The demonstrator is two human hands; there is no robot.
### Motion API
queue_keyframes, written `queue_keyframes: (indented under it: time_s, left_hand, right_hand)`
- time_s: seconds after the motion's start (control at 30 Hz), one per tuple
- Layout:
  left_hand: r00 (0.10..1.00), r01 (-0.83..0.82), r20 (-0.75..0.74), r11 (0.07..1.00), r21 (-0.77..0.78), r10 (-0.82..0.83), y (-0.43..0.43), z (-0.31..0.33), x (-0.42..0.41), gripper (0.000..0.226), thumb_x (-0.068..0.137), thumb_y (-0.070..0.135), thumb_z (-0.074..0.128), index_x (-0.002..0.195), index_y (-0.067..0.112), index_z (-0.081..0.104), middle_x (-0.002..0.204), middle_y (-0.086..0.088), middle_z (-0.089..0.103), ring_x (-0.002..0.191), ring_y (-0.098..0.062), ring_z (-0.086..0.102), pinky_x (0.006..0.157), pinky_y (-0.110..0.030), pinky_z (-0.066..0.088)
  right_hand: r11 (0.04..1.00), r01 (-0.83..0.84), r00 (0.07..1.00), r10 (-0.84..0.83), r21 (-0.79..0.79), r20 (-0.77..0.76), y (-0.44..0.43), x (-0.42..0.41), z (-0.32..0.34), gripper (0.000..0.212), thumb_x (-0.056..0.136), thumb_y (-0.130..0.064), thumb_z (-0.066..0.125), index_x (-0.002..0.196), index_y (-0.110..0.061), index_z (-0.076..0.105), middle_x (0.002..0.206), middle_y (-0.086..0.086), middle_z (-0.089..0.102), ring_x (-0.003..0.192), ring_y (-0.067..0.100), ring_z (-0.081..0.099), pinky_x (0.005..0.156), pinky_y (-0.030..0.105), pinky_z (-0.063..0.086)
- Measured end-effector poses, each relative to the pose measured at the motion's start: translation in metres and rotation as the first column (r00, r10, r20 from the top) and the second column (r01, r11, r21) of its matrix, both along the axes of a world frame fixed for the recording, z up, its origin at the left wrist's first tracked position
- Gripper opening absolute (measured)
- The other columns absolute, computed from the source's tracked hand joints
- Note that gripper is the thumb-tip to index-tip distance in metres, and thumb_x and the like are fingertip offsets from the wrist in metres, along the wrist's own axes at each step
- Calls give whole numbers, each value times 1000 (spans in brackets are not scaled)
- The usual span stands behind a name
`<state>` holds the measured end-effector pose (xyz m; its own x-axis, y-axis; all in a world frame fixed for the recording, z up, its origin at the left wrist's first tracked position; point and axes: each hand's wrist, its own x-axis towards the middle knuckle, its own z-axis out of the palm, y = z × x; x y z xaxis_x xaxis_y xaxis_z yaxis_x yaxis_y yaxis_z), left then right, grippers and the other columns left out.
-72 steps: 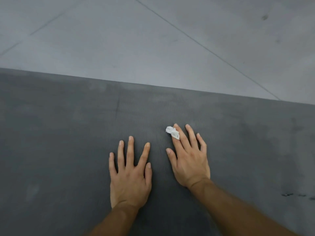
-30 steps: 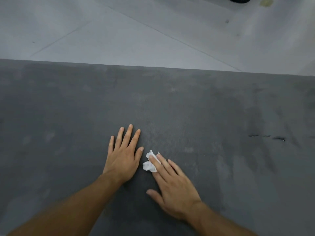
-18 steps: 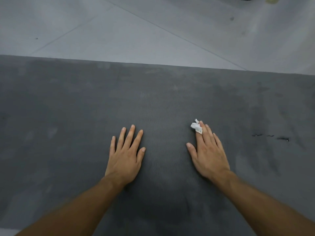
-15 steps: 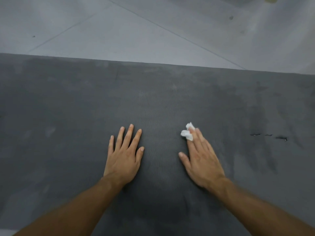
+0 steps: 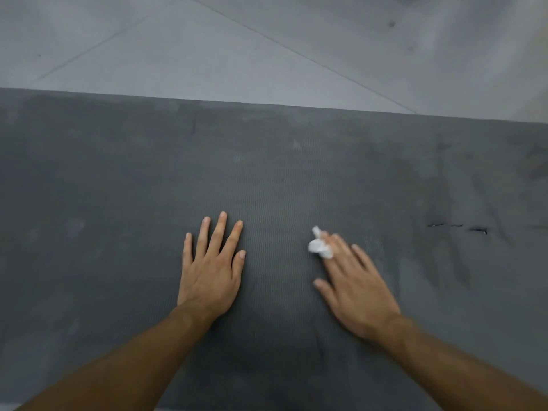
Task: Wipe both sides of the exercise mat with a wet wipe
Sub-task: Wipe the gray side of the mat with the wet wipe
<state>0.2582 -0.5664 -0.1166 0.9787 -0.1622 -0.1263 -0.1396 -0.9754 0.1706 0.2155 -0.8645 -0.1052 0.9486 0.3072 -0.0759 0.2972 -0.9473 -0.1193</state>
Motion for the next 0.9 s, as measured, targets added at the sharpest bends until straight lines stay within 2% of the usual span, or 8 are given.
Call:
queue_keyframes:
  time_s: [0.1, 0.2, 0.27, 0.4, 0.5, 0.6, 0.7, 0.9]
  left_hand:
    - [1000, 4, 1, 1000, -2, -4, 1, 0, -1, 62, 106, 55, 3, 165, 35, 4, 173, 5, -4, 159, -22, -11, 128, -55, 3]
    - [1000, 19, -2, 1000, 0, -19, 2, 1, -3, 61, 107, 54, 6, 165, 35, 7, 174, 5, -2, 160, -22, -9, 128, -57, 6]
    - [999, 39, -2, 999, 2, -39, 2, 0, -5, 61, 107, 53, 7, 165, 35, 7, 174, 6, -2, 160, -21, -10, 128, -58, 6]
    - [999, 44, 19, 999, 6, -44, 0, 1, -6, 61, 107, 52, 15, 165, 33, 14, 174, 6, 4, 160, -21, -4, 127, -60, 9]
    - [998, 48, 30, 999, 21, -49, -1, 1, -6, 62, 107, 52, 18, 165, 32, 16, 174, 5, 8, 160, -22, 0, 126, -60, 10]
    - [998, 52, 32, 998, 24, -53, -2, 0, -7, 62, 106, 51, 18, 165, 30, 17, 174, 3, 9, 160, -23, 1, 126, -61, 11]
    - [998, 49, 27, 999, 13, -49, -2, 1, -6, 62, 106, 52, 19, 165, 31, 19, 174, 4, 8, 160, -22, 0, 126, -63, 9]
    - [982, 188, 6, 982, 4, -188, -37, 4, -16, 63, 104, 51, 22, 164, 34, 21, 174, 5, 7, 160, -20, -3, 125, -63, 8]
  right_hand:
    - [975, 222, 974, -223, -11, -47, -38, 23, 2, 74, 104, -55, 23, 167, -18, 11, 174, -5, 4, 160, 14, 9, 128, 41, 19]
    - [970, 234, 970, -229, 67, -77, -42, 25, 5, 74, 104, -56, 23, 166, -20, 4, 174, -7, -5, 160, 10, -1, 129, 39, 16]
    - [974, 173, 983, -160, 146, -94, -25, 15, 8, 75, 103, -51, 35, 166, -21, 8, 174, -6, -4, 160, 13, -2, 129, 41, 17]
    - [975, -100, 989, 120, 200, -89, 19, -35, 13, 80, 100, -47, 55, 164, -10, 23, 175, 4, 4, 161, 22, 6, 126, 42, 24]
    - [950, -304, 950, 308, 78, -52, 42, -76, 10, 79, 104, -61, 42, 162, -9, 29, 174, 5, 8, 160, 22, 11, 121, 40, 24]
    - [927, -376, 926, 376, 9, -30, 39, -83, 4, 77, 105, -63, 38, 161, -12, 33, 174, 3, 12, 160, 20, 14, 121, 39, 23]
    - [967, -255, 967, 256, 5, -20, 12, -56, 1, 75, 103, -55, 43, 163, -13, 29, 174, 0, 12, 159, 18, 15, 123, 41, 22]
    - [980, 190, 979, -194, -62, -58, -61, -4, 2, 73, 106, -54, 20, 167, -14, 10, 174, -1, 5, 160, 13, 5, 128, 40, 17]
